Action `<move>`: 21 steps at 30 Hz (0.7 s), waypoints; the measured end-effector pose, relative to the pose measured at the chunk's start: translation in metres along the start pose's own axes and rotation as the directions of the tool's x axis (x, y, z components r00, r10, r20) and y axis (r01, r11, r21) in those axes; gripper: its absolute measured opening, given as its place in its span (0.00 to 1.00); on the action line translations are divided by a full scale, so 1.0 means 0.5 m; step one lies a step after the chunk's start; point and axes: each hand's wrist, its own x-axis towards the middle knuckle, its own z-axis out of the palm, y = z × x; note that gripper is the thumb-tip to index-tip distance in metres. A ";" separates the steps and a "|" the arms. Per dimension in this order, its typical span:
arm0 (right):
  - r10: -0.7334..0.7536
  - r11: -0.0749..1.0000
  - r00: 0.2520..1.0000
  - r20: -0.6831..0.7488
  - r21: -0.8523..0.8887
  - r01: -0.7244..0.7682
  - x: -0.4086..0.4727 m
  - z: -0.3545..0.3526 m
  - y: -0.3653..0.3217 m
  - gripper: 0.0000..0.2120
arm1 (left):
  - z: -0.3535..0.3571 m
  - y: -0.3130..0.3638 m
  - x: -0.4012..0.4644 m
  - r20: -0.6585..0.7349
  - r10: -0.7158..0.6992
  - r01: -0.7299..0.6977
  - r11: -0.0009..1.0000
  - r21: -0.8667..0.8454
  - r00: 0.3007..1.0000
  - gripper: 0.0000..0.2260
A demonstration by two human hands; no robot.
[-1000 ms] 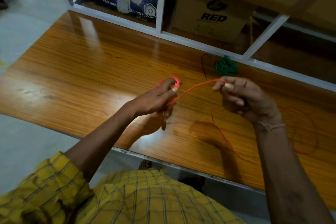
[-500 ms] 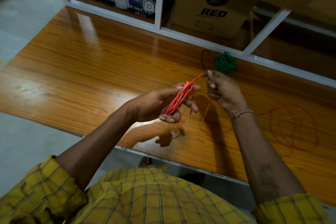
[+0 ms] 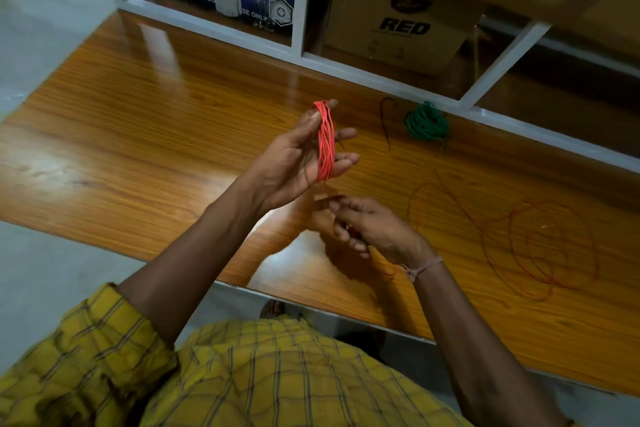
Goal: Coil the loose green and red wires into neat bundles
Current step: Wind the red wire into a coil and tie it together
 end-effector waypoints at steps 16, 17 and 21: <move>-0.257 0.937 0.965 0.047 -0.231 0.261 -0.096 -0.130 -0.176 0.12 | -0.014 -0.050 -0.038 -0.050 -0.214 0.195 0.738 0.646 0.976 0.24; -0.277 0.933 0.960 0.024 -0.233 0.275 -0.086 -0.137 -0.177 0.11 | -0.013 -0.053 -0.042 -0.032 -0.228 0.195 0.744 0.639 0.973 0.24; -0.353 0.900 0.933 -0.071 -0.299 0.318 -0.047 -0.159 -0.167 0.11 | -0.006 -0.054 -0.057 0.069 -0.266 0.177 0.790 0.587 0.961 0.25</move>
